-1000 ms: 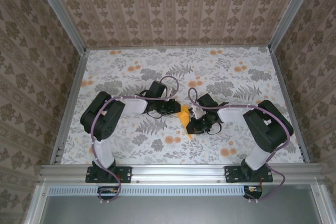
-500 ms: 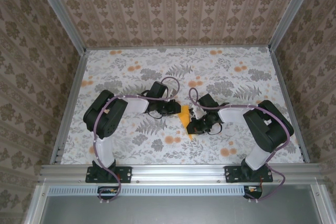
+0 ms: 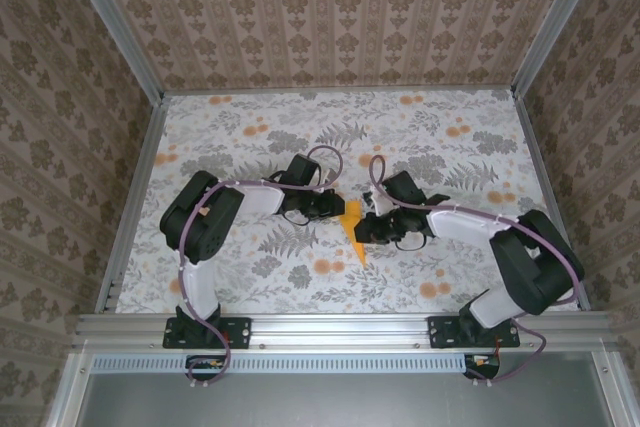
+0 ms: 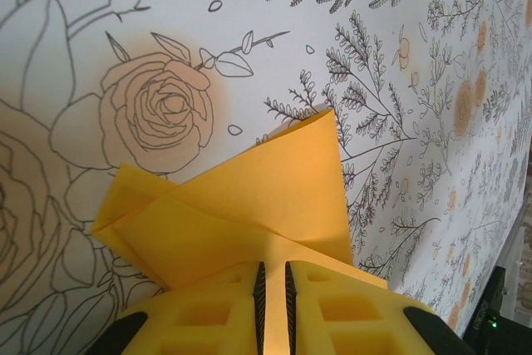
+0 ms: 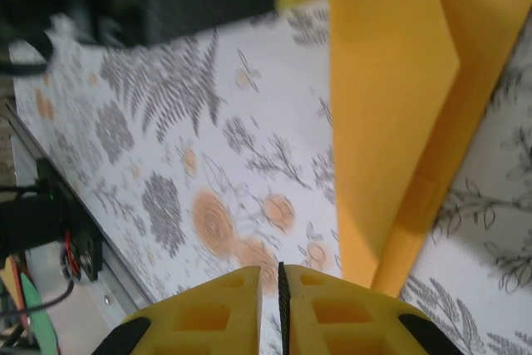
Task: Fold a paper plane with a square sheet of paper (pick it up from the middle)
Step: Fold the wing for the fifth time at the center of the table.
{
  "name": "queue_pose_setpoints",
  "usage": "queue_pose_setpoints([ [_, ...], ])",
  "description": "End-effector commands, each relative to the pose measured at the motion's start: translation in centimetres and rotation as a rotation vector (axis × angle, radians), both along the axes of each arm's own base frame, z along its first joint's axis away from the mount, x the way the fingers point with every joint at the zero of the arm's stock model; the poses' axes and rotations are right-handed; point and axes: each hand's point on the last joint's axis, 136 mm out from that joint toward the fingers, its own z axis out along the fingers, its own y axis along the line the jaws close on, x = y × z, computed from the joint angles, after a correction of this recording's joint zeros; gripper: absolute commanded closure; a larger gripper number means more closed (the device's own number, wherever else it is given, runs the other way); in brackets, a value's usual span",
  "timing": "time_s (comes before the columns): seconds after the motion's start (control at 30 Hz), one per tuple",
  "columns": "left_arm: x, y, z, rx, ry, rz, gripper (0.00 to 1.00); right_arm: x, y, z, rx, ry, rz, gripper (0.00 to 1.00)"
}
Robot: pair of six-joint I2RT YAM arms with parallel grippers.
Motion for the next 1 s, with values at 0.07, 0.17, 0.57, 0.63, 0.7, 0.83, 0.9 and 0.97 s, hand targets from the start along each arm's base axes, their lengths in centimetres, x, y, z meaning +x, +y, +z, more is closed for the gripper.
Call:
queue_pose_setpoints([
  [0.07,0.5,0.5,-1.3,0.043,0.006,0.010,0.82,2.8,1.6,1.0,-0.023,-0.058,-0.104,0.85],
  [0.17,0.5,0.5,-1.4,0.044,0.006,0.011,0.82,3.6,2.1,0.1,-0.048,-0.055,-0.161,0.86],
  [0.57,0.7,-0.1,0.4,0.005,-0.013,-0.001,0.81,3.7,0.1,-4.9,-0.147,0.039,-0.278,0.88],
  [0.63,0.9,-0.4,1.5,-0.016,-0.033,-0.007,0.81,3.5,-0.4,-5.6,-0.156,0.057,-0.292,0.88],
  [0.7,1.1,-0.7,2.7,-0.041,-0.059,-0.012,0.80,3.4,-0.8,-6.1,-0.156,0.071,-0.311,0.87],
  [0.83,1.2,-0.9,4.6,-0.089,-0.108,-0.016,0.79,3.0,-1.3,-6.8,-0.153,0.094,-0.329,0.87],
  [0.9,1.0,-0.9,5.0,-0.105,-0.116,-0.018,0.79,2.9,-1.5,-7.2,-0.150,0.111,-0.335,0.87],
  [0.97,0.7,-1.0,5.0,-0.117,-0.119,-0.025,0.79,2.8,-1.7,-7.5,-0.140,0.127,-0.347,0.87],
])
